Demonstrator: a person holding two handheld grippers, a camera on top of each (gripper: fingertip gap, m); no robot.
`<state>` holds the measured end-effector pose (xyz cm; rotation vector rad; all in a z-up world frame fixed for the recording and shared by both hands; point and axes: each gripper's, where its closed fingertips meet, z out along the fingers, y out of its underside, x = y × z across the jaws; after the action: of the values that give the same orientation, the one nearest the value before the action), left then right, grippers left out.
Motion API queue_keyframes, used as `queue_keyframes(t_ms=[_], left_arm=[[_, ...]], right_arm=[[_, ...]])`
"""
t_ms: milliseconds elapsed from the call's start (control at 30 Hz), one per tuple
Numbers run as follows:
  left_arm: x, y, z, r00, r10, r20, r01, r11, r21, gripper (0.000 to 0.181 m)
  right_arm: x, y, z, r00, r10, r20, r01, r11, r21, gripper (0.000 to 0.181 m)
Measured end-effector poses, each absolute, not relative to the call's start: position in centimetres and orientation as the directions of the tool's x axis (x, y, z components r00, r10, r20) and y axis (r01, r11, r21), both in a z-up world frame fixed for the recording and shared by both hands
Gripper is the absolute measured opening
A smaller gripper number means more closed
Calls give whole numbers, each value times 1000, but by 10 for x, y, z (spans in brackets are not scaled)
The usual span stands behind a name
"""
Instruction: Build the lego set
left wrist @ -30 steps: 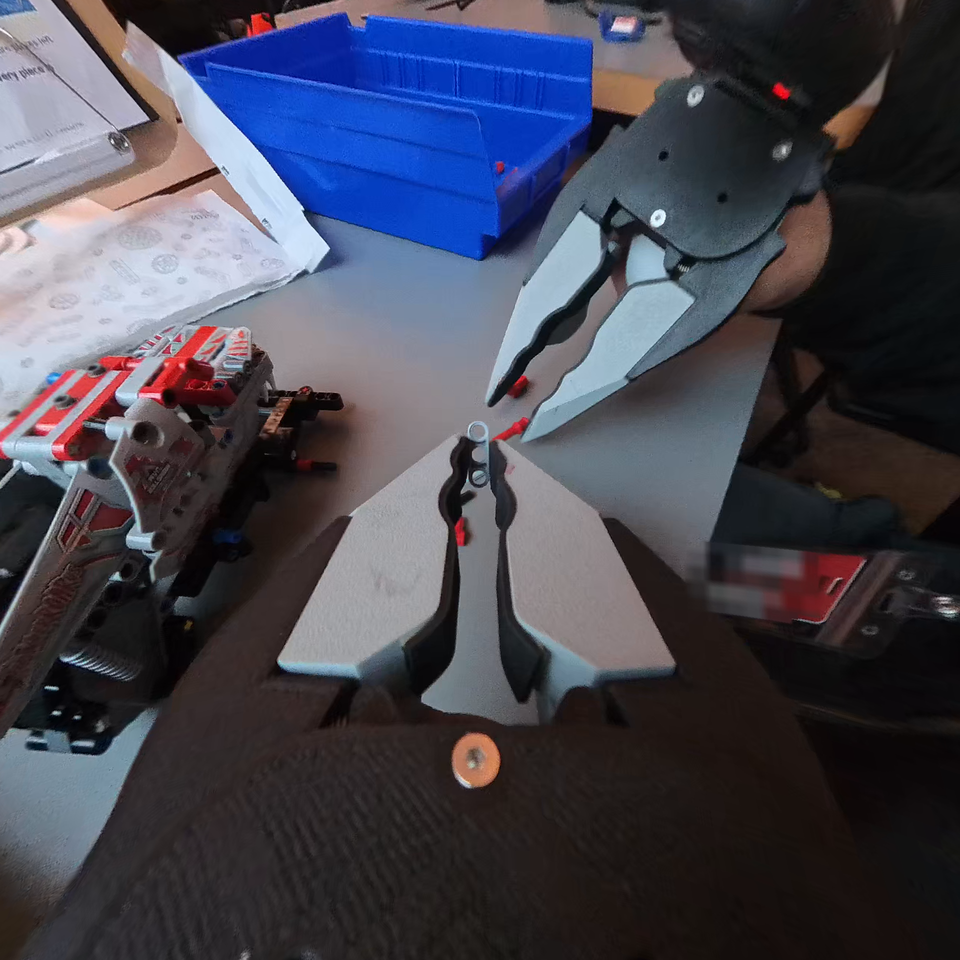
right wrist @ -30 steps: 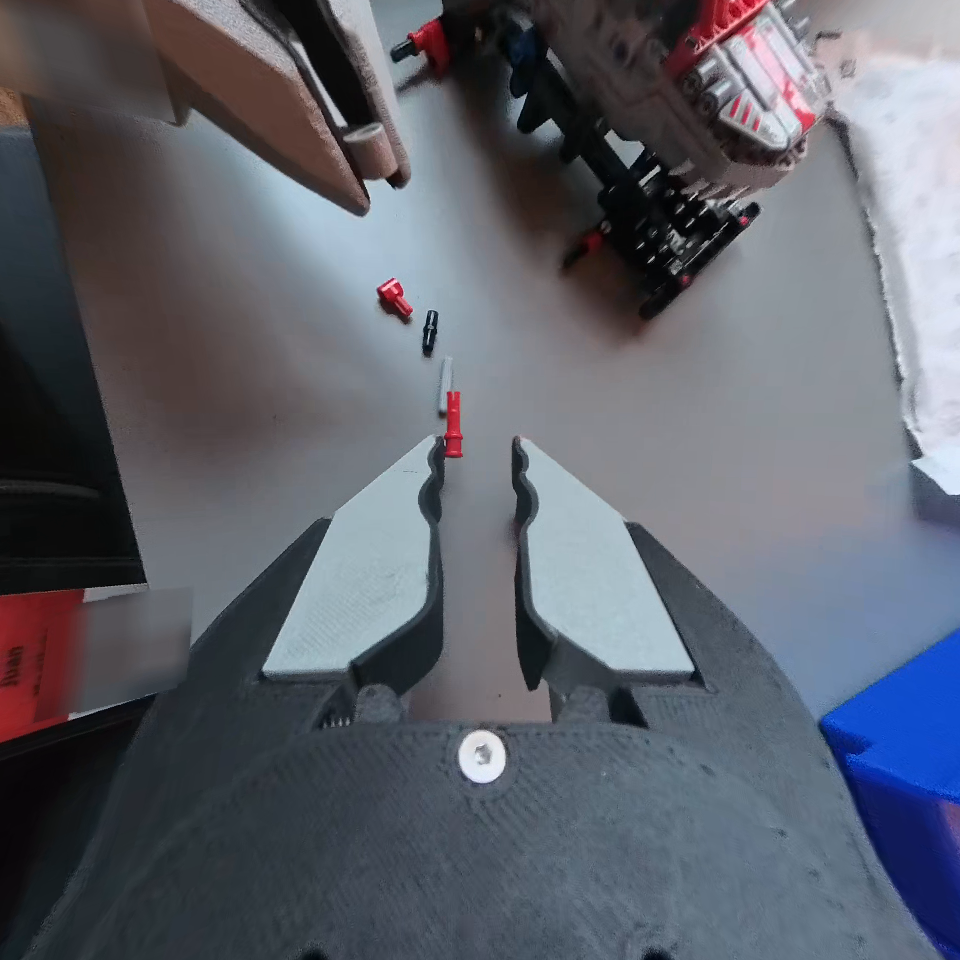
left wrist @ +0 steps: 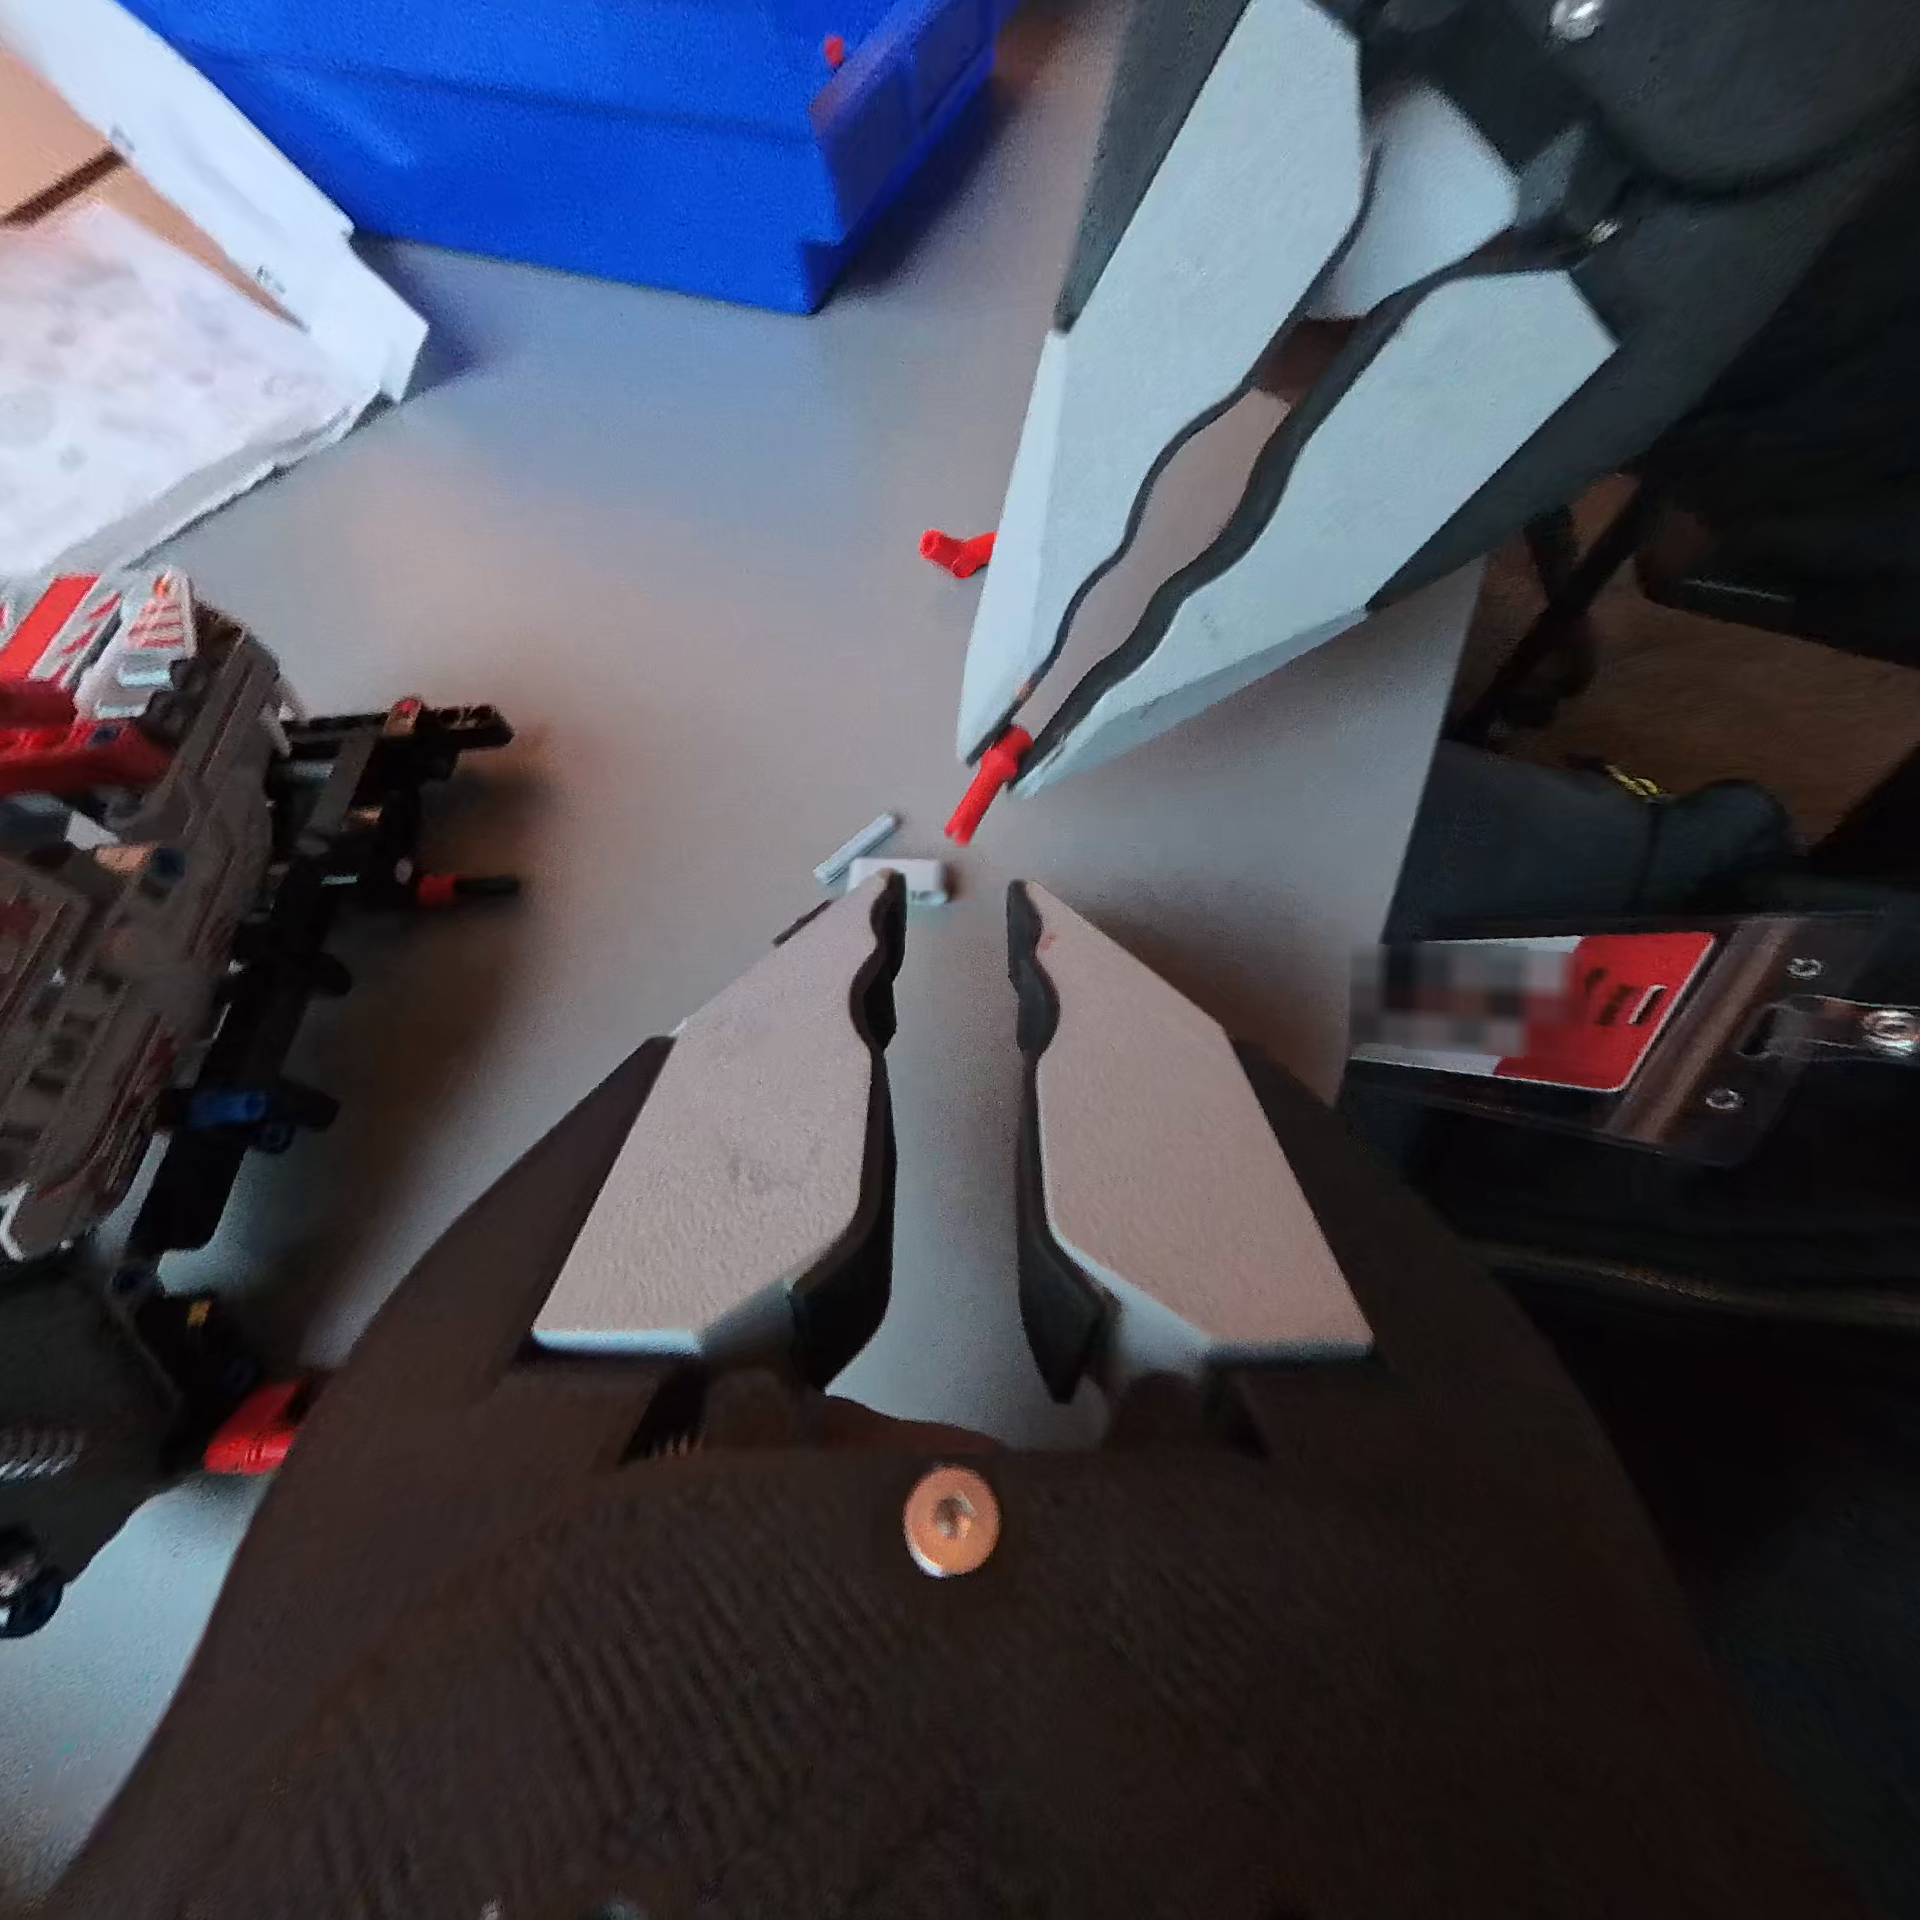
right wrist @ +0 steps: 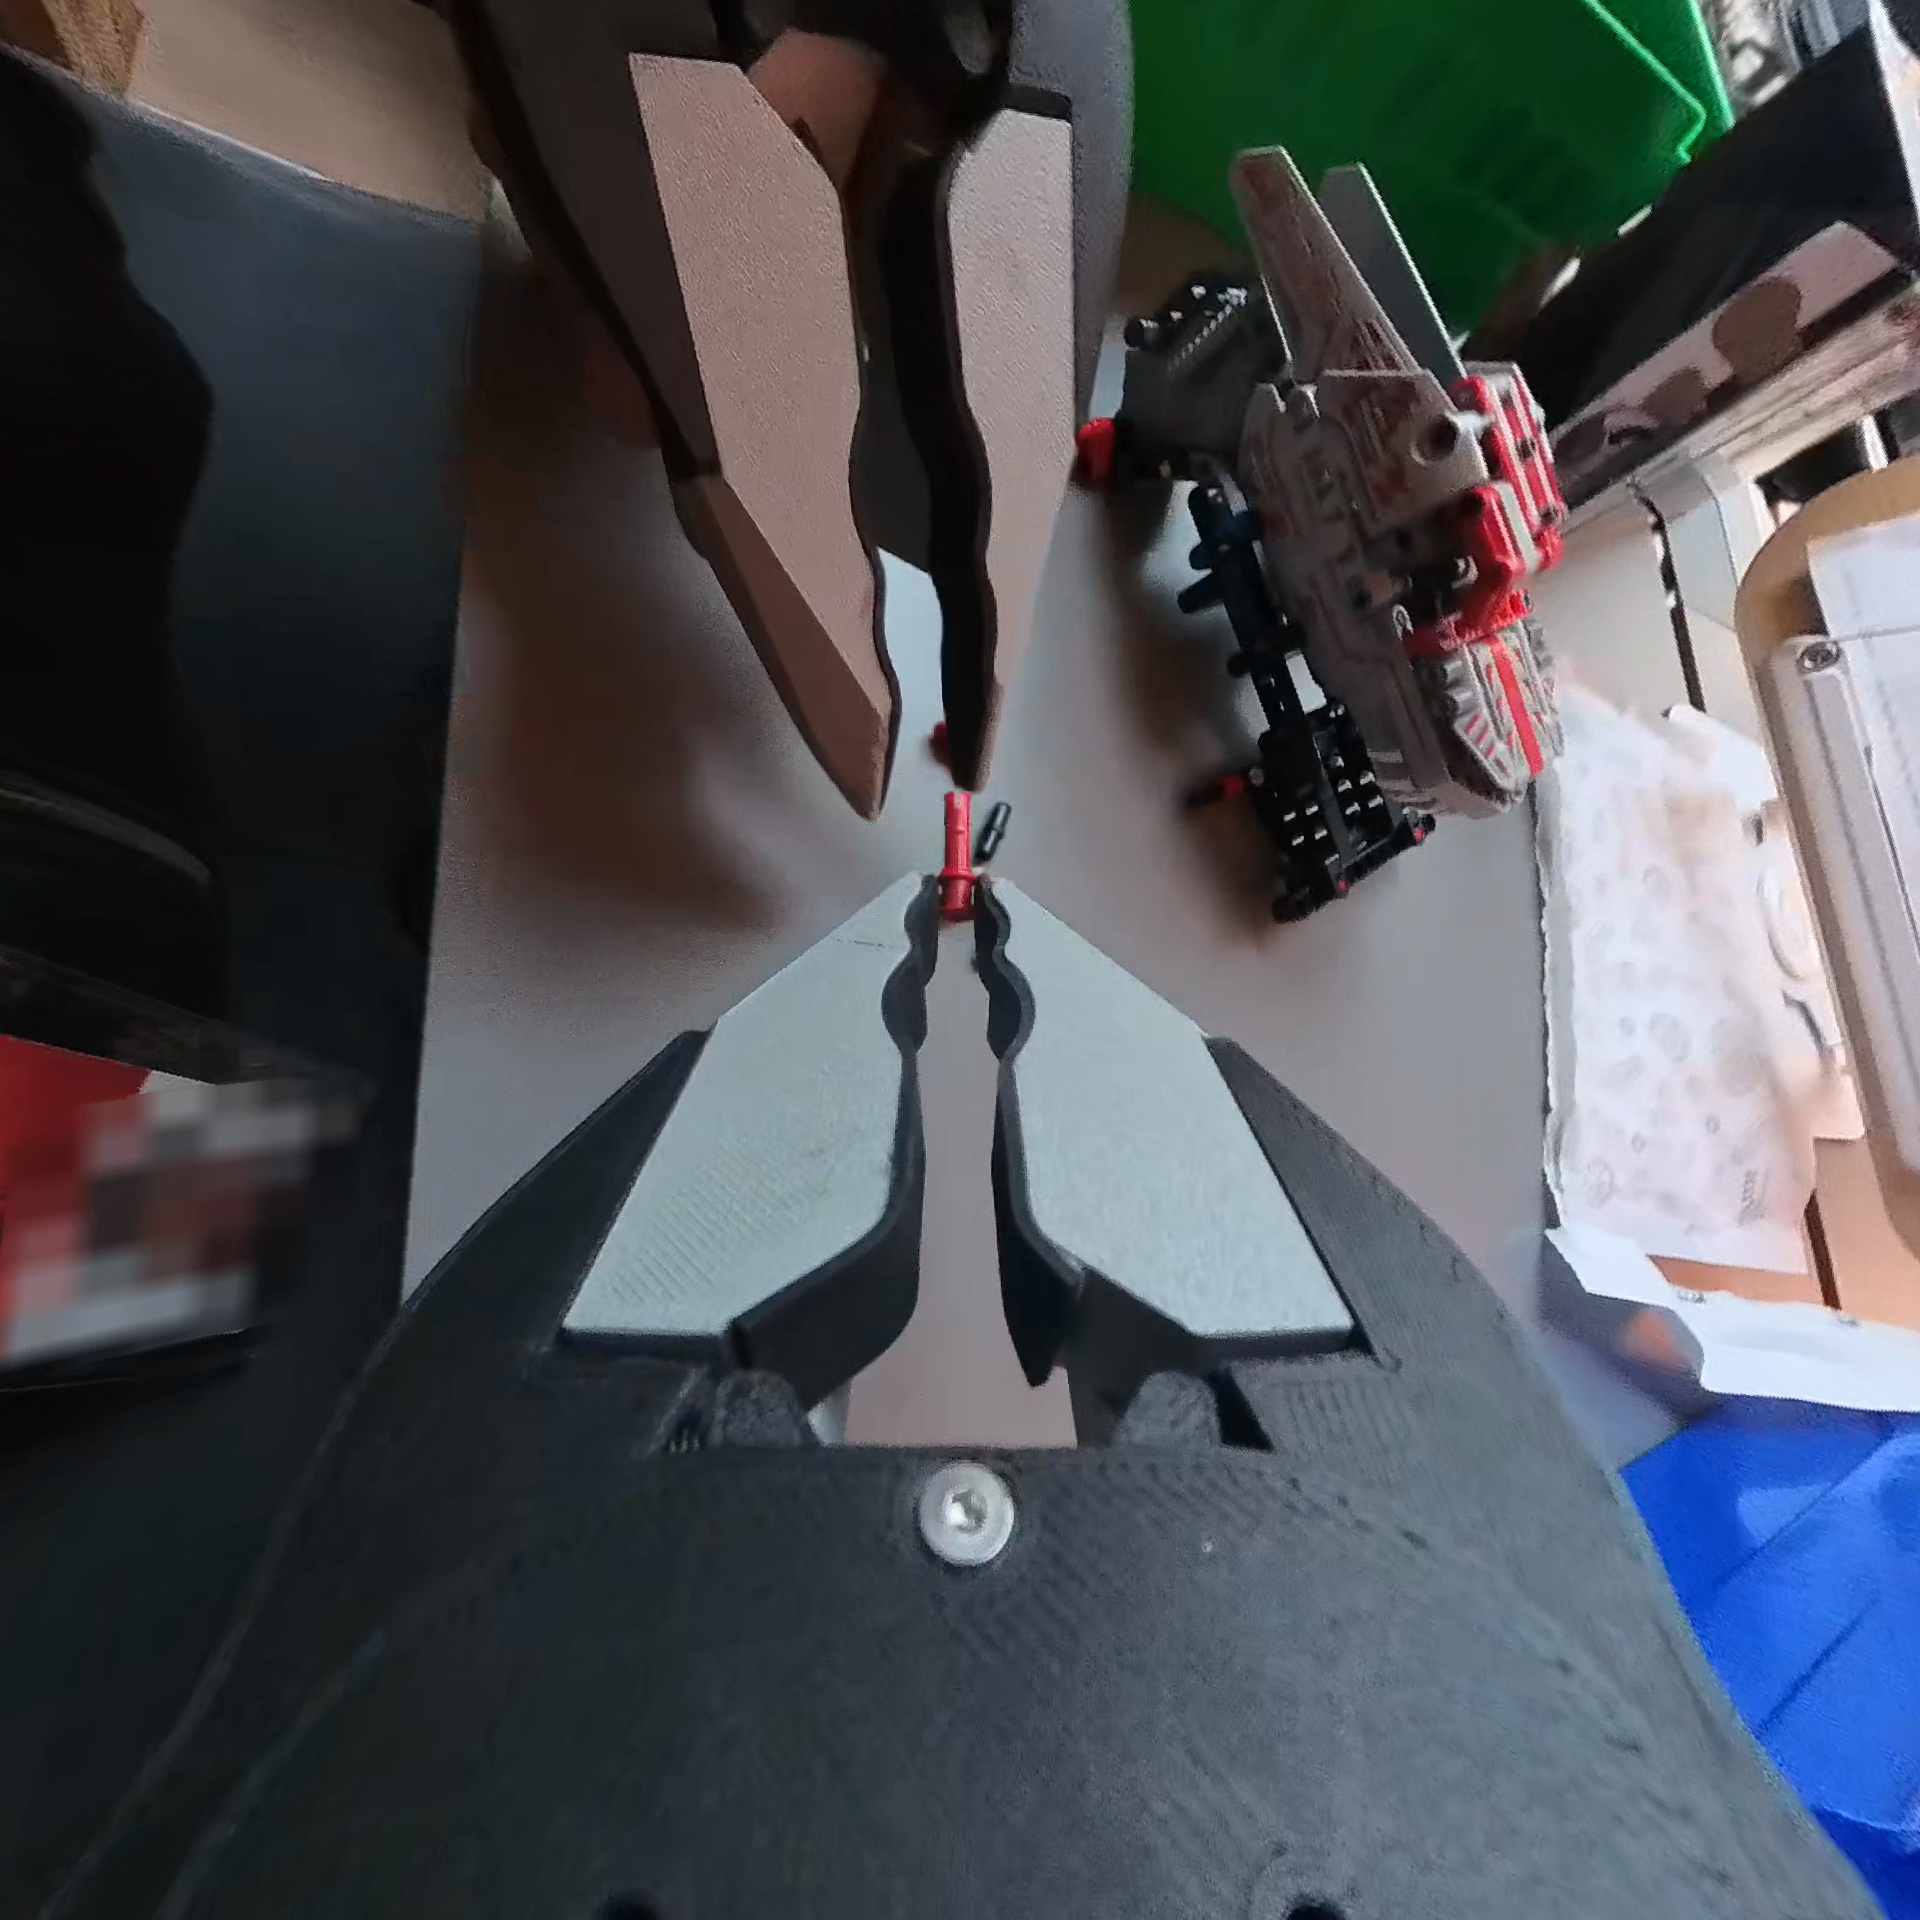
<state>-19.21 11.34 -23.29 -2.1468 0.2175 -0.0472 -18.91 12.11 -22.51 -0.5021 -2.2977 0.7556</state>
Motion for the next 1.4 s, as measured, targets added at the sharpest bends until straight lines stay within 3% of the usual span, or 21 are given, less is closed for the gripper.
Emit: queue_keyframes(t_ms=[400, 1400], left_arm=[[-176, 113, -228, 953, -267, -144, -264, -496, -827, 2], [-169, 117, -220, 943, -262, -206, -309, -459, -833, 2]], right_arm=[[-180, 108, -220, -726, 448, 522, 55, 795, -605, 4], [-170, 117, -213, -758, 424, 496, 50, 796, -604, 3]])
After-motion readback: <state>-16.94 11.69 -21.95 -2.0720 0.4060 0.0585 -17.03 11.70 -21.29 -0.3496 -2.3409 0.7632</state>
